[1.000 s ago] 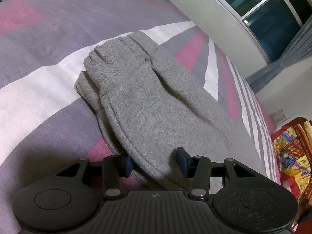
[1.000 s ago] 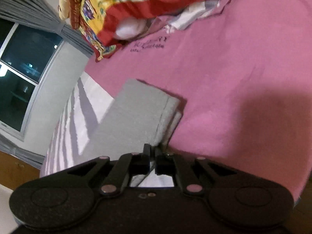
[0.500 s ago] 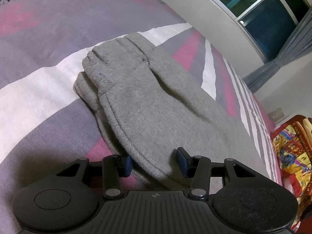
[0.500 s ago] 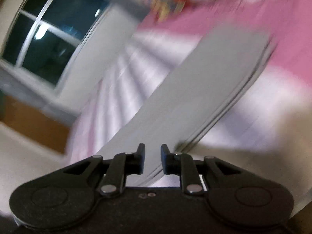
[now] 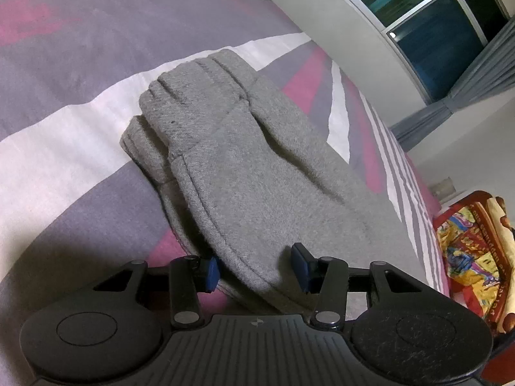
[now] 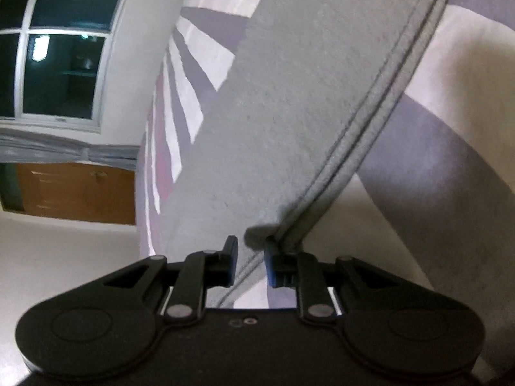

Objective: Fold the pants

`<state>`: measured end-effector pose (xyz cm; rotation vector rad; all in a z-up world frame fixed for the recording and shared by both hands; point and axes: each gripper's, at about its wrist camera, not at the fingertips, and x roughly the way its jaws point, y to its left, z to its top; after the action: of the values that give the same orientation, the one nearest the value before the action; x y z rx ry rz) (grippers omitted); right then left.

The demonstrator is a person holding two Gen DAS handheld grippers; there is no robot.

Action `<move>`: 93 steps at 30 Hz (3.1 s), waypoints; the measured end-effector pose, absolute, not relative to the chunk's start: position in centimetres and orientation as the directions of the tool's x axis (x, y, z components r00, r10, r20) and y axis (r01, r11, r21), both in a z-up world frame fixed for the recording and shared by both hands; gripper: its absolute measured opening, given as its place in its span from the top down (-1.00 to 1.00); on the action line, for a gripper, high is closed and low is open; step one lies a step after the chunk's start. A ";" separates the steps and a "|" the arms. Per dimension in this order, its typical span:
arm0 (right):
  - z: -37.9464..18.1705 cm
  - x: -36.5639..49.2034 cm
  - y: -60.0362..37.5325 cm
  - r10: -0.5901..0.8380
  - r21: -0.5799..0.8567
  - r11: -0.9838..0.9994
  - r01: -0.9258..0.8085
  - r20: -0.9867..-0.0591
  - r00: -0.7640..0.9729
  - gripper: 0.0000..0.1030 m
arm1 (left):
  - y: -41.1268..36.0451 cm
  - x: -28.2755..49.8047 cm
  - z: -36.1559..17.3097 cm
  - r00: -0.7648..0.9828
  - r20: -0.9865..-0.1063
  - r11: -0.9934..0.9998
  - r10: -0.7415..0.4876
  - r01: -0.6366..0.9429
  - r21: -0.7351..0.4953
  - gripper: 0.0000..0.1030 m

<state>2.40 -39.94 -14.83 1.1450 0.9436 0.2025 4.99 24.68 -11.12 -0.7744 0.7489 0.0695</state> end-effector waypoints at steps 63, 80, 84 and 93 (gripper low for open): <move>-10.2 24.1 -11.3 0.547 0.418 0.837 -0.352 -0.655 0.522 0.43 | 19.4 20.1 -6.8 0.705 -0.709 0.979 -0.026 -0.125 -0.160 0.00; -9.3 21.0 -16.4 0.515 0.396 0.857 -0.330 -0.630 0.581 0.36 | 18.0 17.1 -7.7 0.765 -0.643 0.994 0.035 -0.095 -0.059 -0.19; -9.0 19.8 -18.3 0.467 0.357 0.884 -0.302 -0.644 0.606 0.34 | 17.8 16.7 -6.6 0.762 -0.647 0.991 0.026 -0.106 -0.085 -0.19; -8.5 17.3 -24.2 0.408 0.370 0.906 -0.205 -0.637 0.654 0.36 | 13.0 18.1 -7.6 0.712 -0.695 0.994 -0.098 0.033 -0.106 -0.19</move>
<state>17.35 -24.24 -8.46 0.2768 0.7849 0.3531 18.08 13.00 -7.56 -0.0879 0.7754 -0.0724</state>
